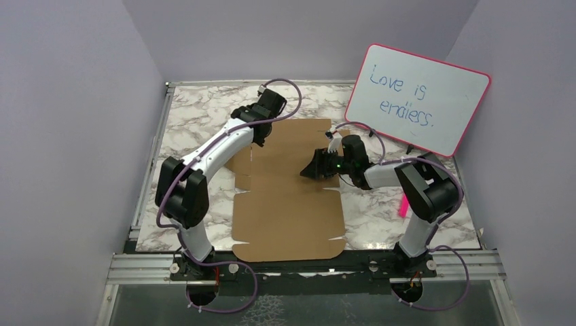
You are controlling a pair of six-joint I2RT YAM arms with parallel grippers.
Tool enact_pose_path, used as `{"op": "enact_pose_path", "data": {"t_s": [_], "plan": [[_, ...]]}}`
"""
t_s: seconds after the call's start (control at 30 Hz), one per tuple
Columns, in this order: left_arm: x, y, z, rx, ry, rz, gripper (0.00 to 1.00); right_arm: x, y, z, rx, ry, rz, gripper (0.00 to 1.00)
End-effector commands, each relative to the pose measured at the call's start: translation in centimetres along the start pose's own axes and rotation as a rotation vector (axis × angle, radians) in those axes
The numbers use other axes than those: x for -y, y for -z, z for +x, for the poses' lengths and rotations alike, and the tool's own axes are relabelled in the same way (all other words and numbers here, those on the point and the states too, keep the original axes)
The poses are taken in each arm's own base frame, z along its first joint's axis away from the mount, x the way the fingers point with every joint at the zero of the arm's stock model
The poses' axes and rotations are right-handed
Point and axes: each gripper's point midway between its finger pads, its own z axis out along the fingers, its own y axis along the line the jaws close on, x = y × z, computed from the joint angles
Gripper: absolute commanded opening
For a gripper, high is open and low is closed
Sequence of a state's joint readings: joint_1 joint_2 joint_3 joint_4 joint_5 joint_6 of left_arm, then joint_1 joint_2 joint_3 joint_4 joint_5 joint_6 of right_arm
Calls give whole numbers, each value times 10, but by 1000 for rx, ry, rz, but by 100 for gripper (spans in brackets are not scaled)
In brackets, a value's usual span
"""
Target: Fold the paper box
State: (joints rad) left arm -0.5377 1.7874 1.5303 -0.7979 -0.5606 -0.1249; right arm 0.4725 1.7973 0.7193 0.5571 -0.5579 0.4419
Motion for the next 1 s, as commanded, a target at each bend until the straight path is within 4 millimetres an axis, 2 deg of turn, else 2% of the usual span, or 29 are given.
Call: {"op": "enact_pose_path", "data": {"t_s": [0.0, 0.07, 0.17, 0.23, 0.37, 0.53, 0.7, 0.83, 0.97], "plan": [[-28, 30, -25, 105, 88, 1, 46, -12, 6, -23, 18, 58, 17, 72], [-26, 38, -37, 151, 122, 48, 55, -12, 9, -35, 33, 77, 53, 72], [-12, 43, -53, 218, 161, 151, 67, -9, 15, -56, 65, 114, 119, 76], [1, 40, -58, 241, 184, 235, 73, -5, 20, -72, 94, 137, 161, 78], [28, 22, -55, 230, 244, 393, 77, 6, 27, -97, 133, 156, 233, 80], [68, 0, -40, 187, 318, 553, 80, 30, 34, -128, 170, 148, 313, 81], [103, -23, -16, 133, 369, 657, 83, 63, 40, -160, 204, 129, 402, 83], [118, -39, 8, 87, 378, 683, 84, 91, 37, -177, 215, 105, 458, 84], [121, -49, 25, 53, 378, 669, 86, 109, 22, -187, 196, 101, 466, 85]]}}
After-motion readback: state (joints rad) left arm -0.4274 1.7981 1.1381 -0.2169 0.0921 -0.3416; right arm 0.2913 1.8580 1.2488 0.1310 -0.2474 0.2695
